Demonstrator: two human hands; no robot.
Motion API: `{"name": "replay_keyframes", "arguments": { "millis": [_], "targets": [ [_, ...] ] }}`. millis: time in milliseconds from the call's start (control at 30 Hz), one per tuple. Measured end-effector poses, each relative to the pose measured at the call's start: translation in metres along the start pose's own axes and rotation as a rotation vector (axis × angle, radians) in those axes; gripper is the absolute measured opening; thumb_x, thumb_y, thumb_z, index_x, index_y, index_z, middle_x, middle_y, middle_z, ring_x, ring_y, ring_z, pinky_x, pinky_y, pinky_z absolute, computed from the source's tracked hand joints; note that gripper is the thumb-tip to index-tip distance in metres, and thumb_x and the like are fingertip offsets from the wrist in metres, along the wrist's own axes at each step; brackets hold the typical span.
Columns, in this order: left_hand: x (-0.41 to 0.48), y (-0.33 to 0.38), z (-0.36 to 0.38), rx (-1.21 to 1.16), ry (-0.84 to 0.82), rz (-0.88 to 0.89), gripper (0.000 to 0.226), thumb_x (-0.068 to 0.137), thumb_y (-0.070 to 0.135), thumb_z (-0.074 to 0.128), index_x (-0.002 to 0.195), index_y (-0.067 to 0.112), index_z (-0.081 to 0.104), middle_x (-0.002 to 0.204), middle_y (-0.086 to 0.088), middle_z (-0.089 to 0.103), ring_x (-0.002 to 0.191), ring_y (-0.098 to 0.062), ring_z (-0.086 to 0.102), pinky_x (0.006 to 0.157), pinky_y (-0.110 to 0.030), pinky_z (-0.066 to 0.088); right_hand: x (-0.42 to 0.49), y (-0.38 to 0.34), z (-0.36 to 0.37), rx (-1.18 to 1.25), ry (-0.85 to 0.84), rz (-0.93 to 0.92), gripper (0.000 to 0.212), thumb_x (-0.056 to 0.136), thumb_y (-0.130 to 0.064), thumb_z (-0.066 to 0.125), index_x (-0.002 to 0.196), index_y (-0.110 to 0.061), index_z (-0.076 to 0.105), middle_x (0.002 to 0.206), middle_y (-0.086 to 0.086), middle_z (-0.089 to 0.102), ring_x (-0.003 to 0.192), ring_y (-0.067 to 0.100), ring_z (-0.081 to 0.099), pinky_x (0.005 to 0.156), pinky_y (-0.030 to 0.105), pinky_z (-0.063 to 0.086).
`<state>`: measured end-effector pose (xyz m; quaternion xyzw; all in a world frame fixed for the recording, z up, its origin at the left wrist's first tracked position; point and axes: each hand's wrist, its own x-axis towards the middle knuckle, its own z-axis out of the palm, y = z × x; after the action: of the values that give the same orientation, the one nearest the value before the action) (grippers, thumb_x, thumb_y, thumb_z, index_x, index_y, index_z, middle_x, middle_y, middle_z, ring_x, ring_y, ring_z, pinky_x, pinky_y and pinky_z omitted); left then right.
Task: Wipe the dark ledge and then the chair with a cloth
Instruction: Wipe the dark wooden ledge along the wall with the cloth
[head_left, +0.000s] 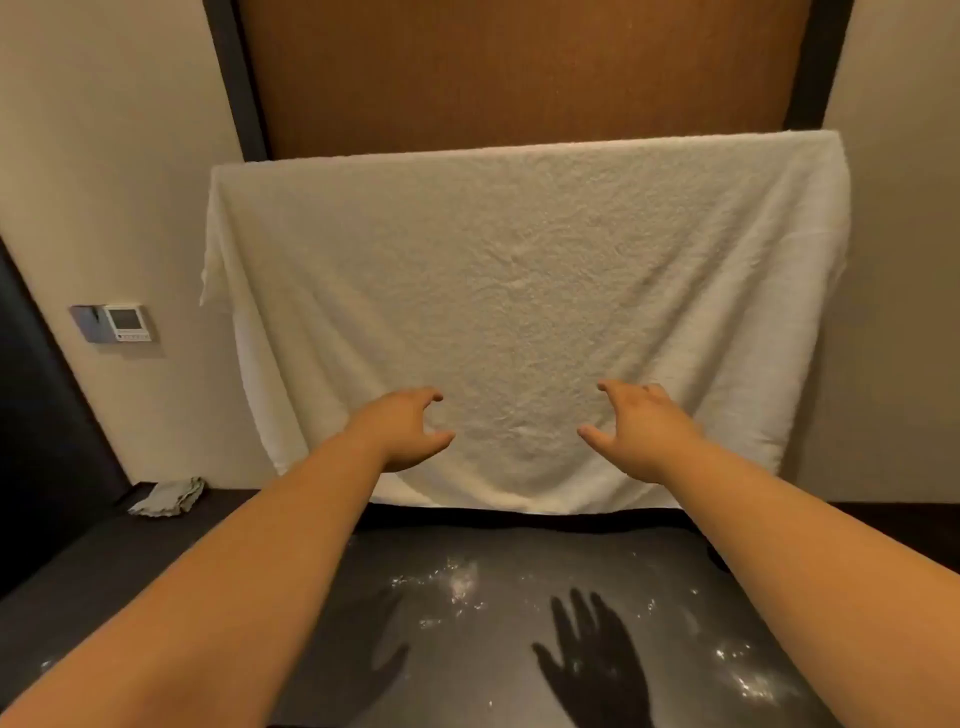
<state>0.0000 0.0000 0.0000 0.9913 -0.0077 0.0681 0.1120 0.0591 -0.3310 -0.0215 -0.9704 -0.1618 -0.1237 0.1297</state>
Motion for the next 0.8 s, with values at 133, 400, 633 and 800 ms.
{"name": "replay_keyframes", "arguments": {
  "millis": [133, 400, 633, 800],
  "targets": [
    [-0.023, -0.009, 0.022, 0.012, -0.044, -0.067, 0.072, 0.096, 0.057, 0.063, 0.158, 0.027, 0.041, 0.160, -0.001, 0.048, 0.141, -0.025, 0.051, 0.114, -0.041, 0.044, -0.012, 0.004, 0.024, -0.001, -0.065, -0.011, 0.084, 0.092, -0.071, 0.050, 0.157, -0.024, 0.027, 0.151, 0.003, 0.048, 0.144, 0.029, 0.032, 0.108, 0.047, 0.045],
    [-0.083, -0.033, 0.082, -0.007, -0.153, -0.199, 0.073, 0.097, 0.058, 0.062, 0.159, 0.025, 0.041, 0.157, -0.001, 0.051, 0.137, -0.025, 0.055, 0.111, -0.042, 0.047, -0.042, -0.008, 0.092, 0.060, -0.193, -0.060, 0.082, 0.093, -0.072, 0.047, 0.158, -0.024, 0.029, 0.154, 0.003, 0.046, 0.145, 0.031, 0.032, 0.111, 0.048, 0.043],
    [-0.144, -0.064, 0.121, 0.000, -0.231, -0.341, 0.076, 0.095, 0.065, 0.057, 0.160, 0.031, 0.037, 0.158, -0.001, 0.049, 0.139, -0.025, 0.053, 0.111, -0.046, 0.048, -0.073, -0.039, 0.147, 0.077, -0.301, -0.153, 0.080, 0.094, -0.070, 0.050, 0.155, -0.022, 0.033, 0.145, 0.005, 0.053, 0.136, 0.030, 0.043, 0.100, 0.047, 0.049],
    [-0.196, -0.083, 0.143, -0.028, -0.239, -0.443, 0.074, 0.097, 0.063, 0.056, 0.160, 0.032, 0.034, 0.160, 0.001, 0.045, 0.140, -0.024, 0.051, 0.112, -0.046, 0.046, -0.097, -0.067, 0.186, 0.098, -0.423, -0.195, 0.081, 0.094, -0.070, 0.047, 0.156, -0.021, 0.029, 0.142, 0.004, 0.053, 0.135, 0.030, 0.043, 0.100, 0.047, 0.049]
  ]
}}
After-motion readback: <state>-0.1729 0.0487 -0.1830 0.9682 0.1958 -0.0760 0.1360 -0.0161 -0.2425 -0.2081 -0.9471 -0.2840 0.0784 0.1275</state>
